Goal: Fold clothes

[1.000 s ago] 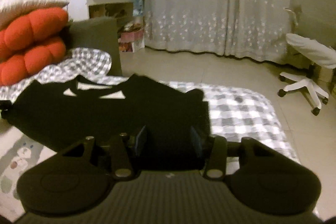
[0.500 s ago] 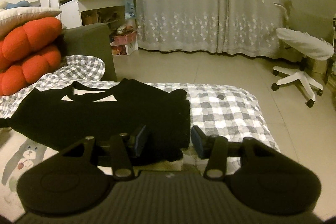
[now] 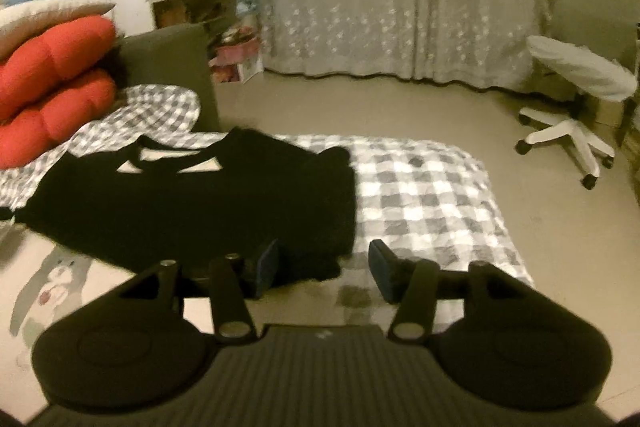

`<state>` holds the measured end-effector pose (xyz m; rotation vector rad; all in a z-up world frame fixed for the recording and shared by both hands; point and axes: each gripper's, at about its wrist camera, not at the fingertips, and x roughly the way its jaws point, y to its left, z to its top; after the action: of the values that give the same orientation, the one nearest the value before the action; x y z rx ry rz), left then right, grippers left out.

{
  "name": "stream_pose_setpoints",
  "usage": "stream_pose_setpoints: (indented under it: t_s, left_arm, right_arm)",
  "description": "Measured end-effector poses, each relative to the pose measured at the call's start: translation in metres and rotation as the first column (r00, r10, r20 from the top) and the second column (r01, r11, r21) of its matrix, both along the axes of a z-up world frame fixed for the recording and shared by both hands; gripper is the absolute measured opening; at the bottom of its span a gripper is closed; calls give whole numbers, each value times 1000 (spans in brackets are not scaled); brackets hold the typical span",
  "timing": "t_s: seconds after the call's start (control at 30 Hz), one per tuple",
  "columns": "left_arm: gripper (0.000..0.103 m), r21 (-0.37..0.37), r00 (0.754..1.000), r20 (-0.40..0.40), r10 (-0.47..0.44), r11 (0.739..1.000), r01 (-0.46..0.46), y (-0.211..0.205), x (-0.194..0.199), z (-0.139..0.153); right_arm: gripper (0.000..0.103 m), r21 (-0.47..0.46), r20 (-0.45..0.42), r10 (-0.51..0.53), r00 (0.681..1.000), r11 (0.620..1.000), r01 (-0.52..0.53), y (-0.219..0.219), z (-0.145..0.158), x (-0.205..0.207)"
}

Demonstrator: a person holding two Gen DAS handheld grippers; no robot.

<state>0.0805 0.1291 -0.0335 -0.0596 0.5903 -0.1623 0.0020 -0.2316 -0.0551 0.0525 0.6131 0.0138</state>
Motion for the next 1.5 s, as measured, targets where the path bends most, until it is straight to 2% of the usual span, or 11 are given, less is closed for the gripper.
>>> stream_pose_setpoints:
  t_s: [0.1, 0.23, 0.37, 0.5, 0.57, 0.67, 0.77, 0.87, 1.03, 1.23, 1.5]
  left_arm:
    - [20, 11, 998, 25, -53, 999, 53, -9, -7, 6]
    - [32, -4, 987, 29, -159, 987, 159, -26, -19, 8]
    - [40, -9, 961, 7, -276, 961, 276, -47, -31, 1]
    - [48, 64, 929, -50, -366, 928, 368, -68, -41, -12]
    - [49, 91, 920, -95, -379, 917, 387, -73, -42, -21]
    - [54, 130, 917, -86, -389, 908, 398, -75, -50, -26]
    - [59, 122, 916, -113, -386, 909, 398, -73, -52, -24]
    - [65, 129, 896, -150, -418, 890, 437, -69, -61, -22]
    - [65, 151, 860, -190, -474, 851, 503, -55, -85, -18]
    - [65, 154, 830, -241, -503, 824, 545, -25, -111, -15]
    - [64, 149, 814, -276, -511, 814, 561, 11, -145, -8]
  right_arm:
    - [55, -17, -16, 55, 998, 998, -55, 13, 2, -5]
    - [55, -19, -46, 134, 990, 991, -135, 33, 5, -11]
    - [55, -38, -122, 216, 969, 974, -222, 56, 1, -16]
    - [57, -80, -212, 253, 944, 958, -275, 72, -11, -20]
    - [62, -83, -214, 250, 944, 958, -273, 71, -14, -24]
    - [65, -50, -233, 245, 941, 963, -264, 65, -13, -29]
    - [66, -46, -261, 258, 930, 959, -279, 61, -10, -38]
    - [66, -42, -289, 272, 918, 954, -295, 57, -7, -47]
    - [66, -50, -333, 297, 895, 942, -331, 52, -6, -67]
    - [66, -59, -363, 315, 877, 932, -358, 46, -5, -97]
    - [66, -83, -406, 320, 856, 920, -383, 44, 0, -134]
